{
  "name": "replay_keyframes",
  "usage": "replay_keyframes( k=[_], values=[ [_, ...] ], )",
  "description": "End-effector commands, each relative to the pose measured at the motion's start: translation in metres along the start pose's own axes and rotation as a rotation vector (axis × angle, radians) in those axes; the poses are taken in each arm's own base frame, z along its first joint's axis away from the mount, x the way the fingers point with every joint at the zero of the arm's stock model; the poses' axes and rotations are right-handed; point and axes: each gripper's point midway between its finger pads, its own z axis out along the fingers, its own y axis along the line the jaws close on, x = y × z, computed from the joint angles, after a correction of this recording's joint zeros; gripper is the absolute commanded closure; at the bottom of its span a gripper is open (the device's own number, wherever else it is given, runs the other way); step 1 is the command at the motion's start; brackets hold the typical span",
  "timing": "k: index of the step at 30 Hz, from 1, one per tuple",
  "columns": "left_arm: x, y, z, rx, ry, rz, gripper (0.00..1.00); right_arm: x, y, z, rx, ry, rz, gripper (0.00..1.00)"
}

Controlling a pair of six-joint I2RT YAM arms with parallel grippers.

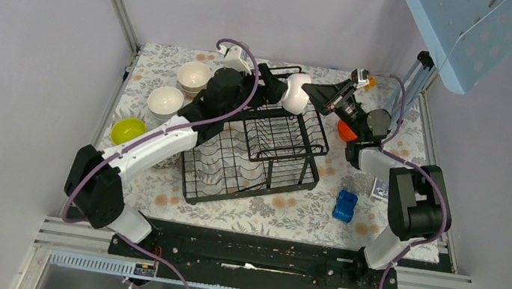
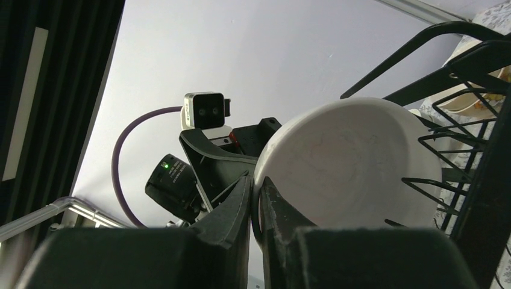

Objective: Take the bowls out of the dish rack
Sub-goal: Pick up the bowl from the dish rack.

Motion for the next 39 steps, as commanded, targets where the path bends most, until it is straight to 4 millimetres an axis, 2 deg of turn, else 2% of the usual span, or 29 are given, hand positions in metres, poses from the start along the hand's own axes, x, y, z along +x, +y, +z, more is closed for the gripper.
replay_keyframes(
  k=[1, 12, 15, 21, 25, 31, 36, 39],
  values=[
    [-0.015, -0.022, -0.016, 0.068, -0.026, -0.013, 0.13, 0.019, 0.019, 0.004, -0.070, 0.075, -0.015, 1.00],
    [-0.029, -0.038, -0.030, 0.118, -0.051, -0.034, 0.02, 0.019, 0.024, 0.004, -0.079, 0.075, -0.014, 1.00],
    [-0.033, -0.045, -0.035, 0.139, -0.053, -0.045, 0.01, 0.018, 0.028, 0.002, -0.083, 0.074, -0.019, 1.00],
    [-0.055, -0.060, -0.060, 0.178, -0.098, -0.069, 0.01, 0.018, 0.044, 0.002, -0.107, 0.076, -0.039, 1.00],
    [-0.069, -0.059, -0.086, 0.170, -0.149, -0.091, 0.01, 0.019, 0.057, 0.002, -0.124, 0.082, -0.055, 1.00],
    [-0.077, -0.043, -0.119, 0.129, -0.219, -0.105, 0.01, 0.021, 0.075, 0.000, -0.144, 0.089, -0.078, 1.00],
    [-0.075, -0.036, -0.131, 0.115, -0.233, -0.107, 0.01, 0.024, 0.091, -0.001, -0.158, 0.099, -0.094, 1.00],
    [-0.072, -0.034, -0.134, 0.108, -0.221, -0.107, 0.01, 0.028, 0.106, -0.004, -0.170, 0.114, -0.121, 1.00]
  ],
)
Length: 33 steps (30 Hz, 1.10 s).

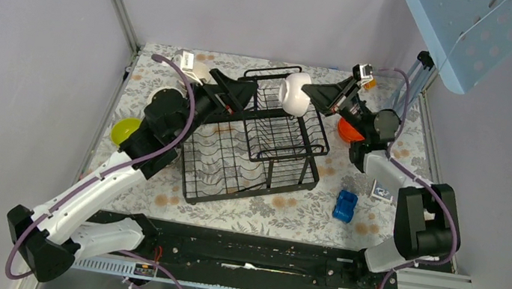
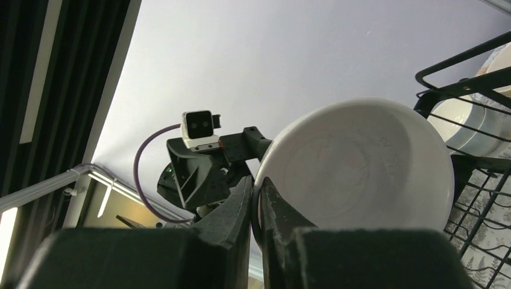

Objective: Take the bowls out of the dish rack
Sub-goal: Pick up the bowl from the dish rack, then place the bowl at the center of the board.

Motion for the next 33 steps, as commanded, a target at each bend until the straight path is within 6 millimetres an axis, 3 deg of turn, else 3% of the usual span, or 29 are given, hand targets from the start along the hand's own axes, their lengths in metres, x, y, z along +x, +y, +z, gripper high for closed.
replay_keyframes(
  k=[1, 11, 16, 19, 23, 27, 30, 33],
  values=[
    [-0.003, 0.004, -0.007, -0.024, -0.015, -0.009, 0.01, 0.009, 0.058, 0.002, -0.095, 0.053, -0.122, 1.00],
    [-0.012, 0.035, -0.033, -0.172, -0.054, 0.029, 0.01, 0.081, 0.072, 0.001, 0.141, 0.251, -0.498, 1.00],
    [-0.034, 0.044, -0.055, -0.279, -0.117, -0.051, 0.01, 0.102, 0.091, -0.018, 0.223, 0.297, -0.685, 1.00],
    [-0.041, 0.046, -0.070, -0.308, -0.141, -0.103, 0.01, 0.124, 0.083, -0.042, 0.345, 0.349, -0.818, 1.00],
    [-0.025, 0.030, -0.081, -0.186, -0.065, -0.103, 0.01, 0.144, 0.075, -0.080, 0.435, 0.404, -0.887, 1.00],
    [-0.011, 0.024, -0.102, -0.113, 0.016, -0.043, 0.01, 0.151, 0.081, -0.112, 0.480, 0.436, -0.948, 1.00],
    [-0.002, 0.029, -0.119, -0.109, 0.060, -0.007, 0.01, 0.151, 0.085, -0.125, 0.489, 0.447, -0.970, 1.00],
    [0.015, 0.037, -0.132, -0.108, 0.129, 0.016, 0.01, 0.153, 0.084, -0.123, 0.476, 0.474, -0.984, 1.00]
  ],
)
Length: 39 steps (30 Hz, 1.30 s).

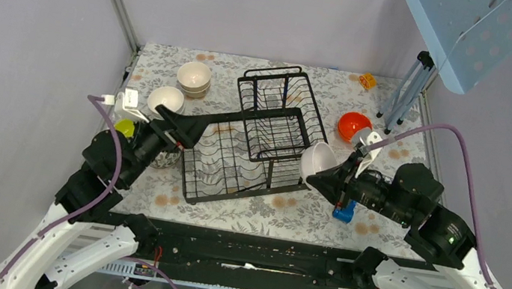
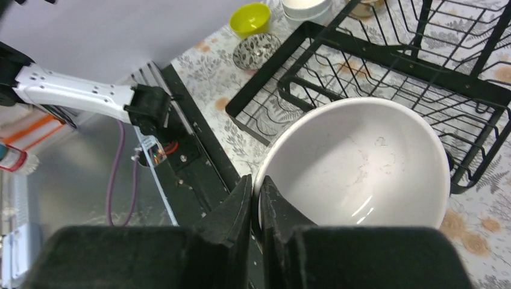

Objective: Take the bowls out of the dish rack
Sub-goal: Place the bowl at the center of the board.

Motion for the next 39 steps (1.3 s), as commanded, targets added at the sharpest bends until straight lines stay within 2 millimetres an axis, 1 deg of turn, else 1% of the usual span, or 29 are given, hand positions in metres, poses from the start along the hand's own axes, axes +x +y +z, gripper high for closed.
replay_keyframes(
  k=[1, 4, 6, 8, 9, 10, 13, 15, 17, 19, 21, 23, 25, 27, 29, 30, 31, 33, 34, 36, 39],
  values=[
    [0.034, 0.015, -0.015, 0.008, 0.140, 0.069, 0.01, -0.001, -0.007, 0.003, 0.029, 0.028, -0.081, 1.00],
    [0.049, 0.030, -0.020, -0.030, 0.191, 0.076, 0.01, -0.010, -0.001, 0.023, -0.013, 0.036, -0.086, 1.00],
    [0.053, 0.036, -0.023, -0.041, 0.197, 0.073, 0.01, -0.017, 0.008, 0.036, -0.039, 0.037, -0.097, 1.00],
    [0.048, 0.037, -0.030, -0.026, 0.161, 0.065, 0.01, -0.021, 0.021, 0.046, -0.060, 0.039, -0.123, 1.00],
    [0.044, 0.036, -0.033, -0.014, 0.135, 0.062, 0.01, -0.018, 0.034, 0.050, -0.083, 0.050, -0.148, 1.00],
    [0.040, 0.037, -0.037, -0.002, 0.106, 0.057, 0.01, -0.016, 0.042, 0.054, -0.087, 0.060, -0.175, 1.00],
    [0.033, 0.036, -0.045, 0.049, 0.035, 0.039, 0.01, 0.005, 0.067, 0.067, -0.067, 0.124, -0.269, 1.00],
    [0.031, 0.035, -0.050, 0.063, 0.019, 0.034, 0.01, 0.018, 0.087, 0.070, -0.090, 0.151, -0.305, 1.00],
    [0.032, 0.038, -0.052, 0.050, 0.027, 0.034, 0.01, 0.034, 0.097, 0.072, -0.097, 0.178, -0.331, 1.00],
    [0.033, 0.040, -0.054, 0.034, 0.045, 0.044, 0.01, 0.058, 0.096, 0.077, -0.073, 0.228, -0.365, 1.00],
    [0.033, 0.039, -0.058, 0.043, 0.049, 0.066, 0.01, 0.090, 0.094, 0.080, -0.032, 0.292, -0.441, 1.00],
    [0.028, 0.041, -0.064, 0.050, 0.011, 0.058, 0.01, 0.122, 0.092, 0.080, 0.009, 0.345, -0.534, 1.00],
    [0.024, 0.038, -0.071, 0.098, -0.028, 0.047, 0.01, 0.147, 0.090, 0.077, 0.052, 0.375, -0.620, 1.00],
    [0.029, 0.031, -0.080, 0.186, -0.035, 0.061, 0.01, 0.167, 0.092, 0.072, 0.064, 0.388, -0.677, 1.00],
    [0.049, 0.022, -0.081, 0.276, 0.043, 0.102, 0.01, 0.182, 0.087, 0.070, 0.086, 0.400, -0.704, 1.00],
    [0.064, 0.022, -0.078, 0.291, 0.114, 0.117, 0.01, 0.189, 0.083, 0.069, 0.096, 0.411, -0.707, 1.00],
    [0.080, 0.026, -0.073, 0.277, 0.190, 0.123, 0.01, 0.197, 0.078, 0.068, 0.109, 0.425, -0.709, 1.00],
    [0.112, 0.047, -0.064, 0.190, 0.340, 0.122, 0.02, 0.215, 0.070, 0.066, 0.119, 0.454, -0.723, 1.00],
    [0.122, 0.051, -0.061, 0.174, 0.382, 0.108, 0.03, 0.222, 0.068, 0.066, 0.121, 0.462, -0.724, 1.00],
    [0.134, 0.047, -0.060, 0.197, 0.441, 0.091, 0.04, 0.242, 0.056, 0.064, 0.135, 0.501, -0.743, 1.00],
    [0.146, 0.053, -0.057, 0.168, 0.491, 0.076, 0.05, 0.248, 0.056, 0.065, 0.151, 0.512, -0.740, 1.00]
  ],
)
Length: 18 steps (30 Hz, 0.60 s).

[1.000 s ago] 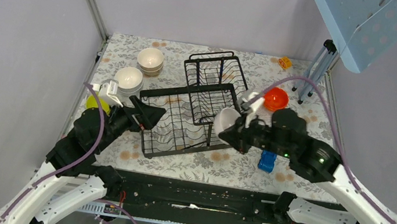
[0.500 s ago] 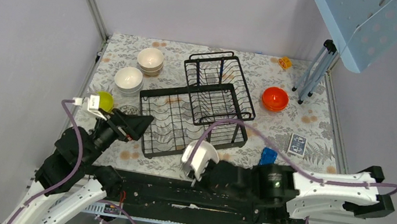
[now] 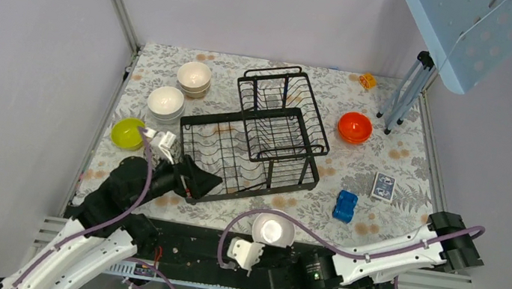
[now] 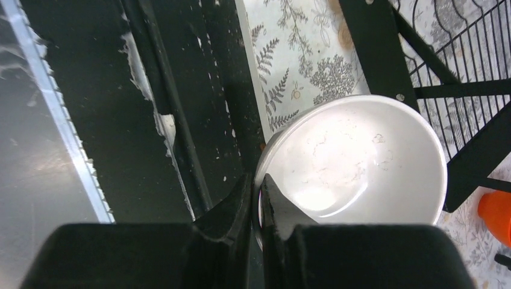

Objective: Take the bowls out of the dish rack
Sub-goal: Place the bowl at the center of the board.

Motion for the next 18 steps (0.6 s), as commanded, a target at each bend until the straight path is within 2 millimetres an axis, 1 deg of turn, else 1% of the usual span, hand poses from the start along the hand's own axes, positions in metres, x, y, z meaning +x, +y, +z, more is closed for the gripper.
replay_keyframes(
  k=[1, 4, 6, 8, 10, 13, 18],
  values=[
    [0.024, -0.008, 0.005, 0.056, 0.125, -0.031, 0.05, -0.007, -0.001, 0.007, 0.066, -0.036, 0.057, 1.00],
    [0.041, -0.003, 0.012, 0.033, 0.191, -0.058, 0.08, -0.005, 0.004, 0.012, 0.054, -0.040, 0.065, 1.00],
    [0.046, -0.004, 0.013, 0.027, 0.199, -0.053, 0.09, -0.002, 0.012, 0.014, 0.019, -0.032, 0.069, 1.00],
    [0.055, -0.004, 0.015, 0.017, 0.224, -0.050, 0.10, -0.001, 0.019, 0.016, -0.014, -0.026, 0.081, 1.00],
    [0.070, -0.001, 0.019, 0.003, 0.263, -0.050, 0.11, -0.001, 0.027, 0.017, -0.050, -0.032, 0.101, 1.00],
    [0.095, -0.004, 0.024, 0.010, 0.309, -0.045, 0.12, -0.005, 0.037, 0.019, -0.091, -0.050, 0.145, 1.00],
    [0.123, -0.011, 0.029, -0.013, 0.336, 0.011, 0.13, -0.002, 0.045, 0.023, -0.112, -0.037, 0.166, 1.00]
  ],
)
